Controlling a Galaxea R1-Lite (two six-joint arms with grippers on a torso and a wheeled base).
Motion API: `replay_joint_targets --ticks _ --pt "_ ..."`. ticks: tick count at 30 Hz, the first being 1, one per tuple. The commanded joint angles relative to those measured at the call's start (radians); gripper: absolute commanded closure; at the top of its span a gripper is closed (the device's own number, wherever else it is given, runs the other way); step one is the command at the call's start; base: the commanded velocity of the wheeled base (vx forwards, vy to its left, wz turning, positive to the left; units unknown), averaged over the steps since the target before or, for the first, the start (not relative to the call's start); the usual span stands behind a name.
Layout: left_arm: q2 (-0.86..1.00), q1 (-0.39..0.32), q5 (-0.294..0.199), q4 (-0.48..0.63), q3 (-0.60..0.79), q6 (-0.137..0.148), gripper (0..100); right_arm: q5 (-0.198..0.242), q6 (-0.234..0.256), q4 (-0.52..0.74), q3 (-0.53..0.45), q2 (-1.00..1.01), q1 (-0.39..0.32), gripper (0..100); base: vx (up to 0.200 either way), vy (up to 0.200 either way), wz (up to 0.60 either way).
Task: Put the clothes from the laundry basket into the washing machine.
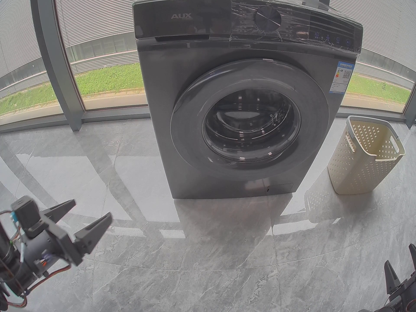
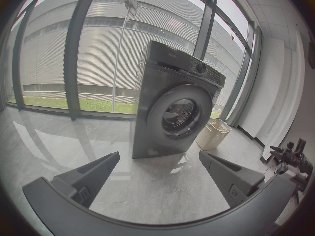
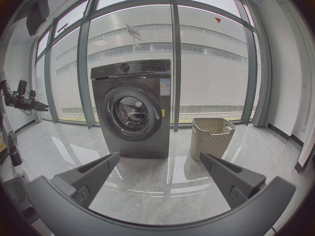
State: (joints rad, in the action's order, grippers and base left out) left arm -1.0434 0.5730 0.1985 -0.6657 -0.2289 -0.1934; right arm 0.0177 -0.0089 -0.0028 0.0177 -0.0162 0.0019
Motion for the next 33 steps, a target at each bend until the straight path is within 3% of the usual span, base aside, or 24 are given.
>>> replay_joint_targets --ticks 1,7,11,14,21,24,25,28,33 --pt "0.477 -0.188 -0.025 0.163 0.229 0.075 0 0.001 0.000 0.000 -0.018 0.001 0.000 0 0.000 0.000 0.00" --pt "0.746 -0.337 -0.099 0.428 0.229 0.084 0 -0.001 -0.002 0.000 -0.018 0.001 0.000 0 0.000 0.000 0.00" --pt "0.895 -0.447 -0.113 0.592 0.229 0.092 0 -0.001 -0.002 0.000 -0.018 0.001 0.000 0 0.000 0.000 0.00" --pt "0.961 -0.486 -0.129 0.606 0.229 0.077 0 -0.002 -0.002 0.001 -0.018 -0.001 0.000 0 0.000 0.000 0.00" --pt "0.953 -0.496 -0.088 0.611 0.229 0.095 0 -0.002 -0.002 0.001 -0.018 0.001 0.000 0 0.000 0.000 0.00" --pt "0.993 -0.601 -0.105 0.617 0.229 0.123 0 -0.002 -0.002 0.000 -0.018 0.001 0.000 0 0.000 0.000 0.00" --pt "0.997 -0.604 -0.111 0.617 0.229 0.140 0 -0.002 -0.002 0.000 -0.018 0.001 -0.002 0 0.000 0.000 0.00" --pt "0.999 -0.591 -0.120 0.621 0.229 0.126 0 -0.002 -0.002 0.001 -0.018 0.001 0.001 0 0.000 0.000 0.00" --pt "1.020 -0.584 -0.122 0.664 0.217 0.129 0 -0.002 -0.002 0.001 -0.018 0.001 0.000 0 0.000 0.000 0.00"
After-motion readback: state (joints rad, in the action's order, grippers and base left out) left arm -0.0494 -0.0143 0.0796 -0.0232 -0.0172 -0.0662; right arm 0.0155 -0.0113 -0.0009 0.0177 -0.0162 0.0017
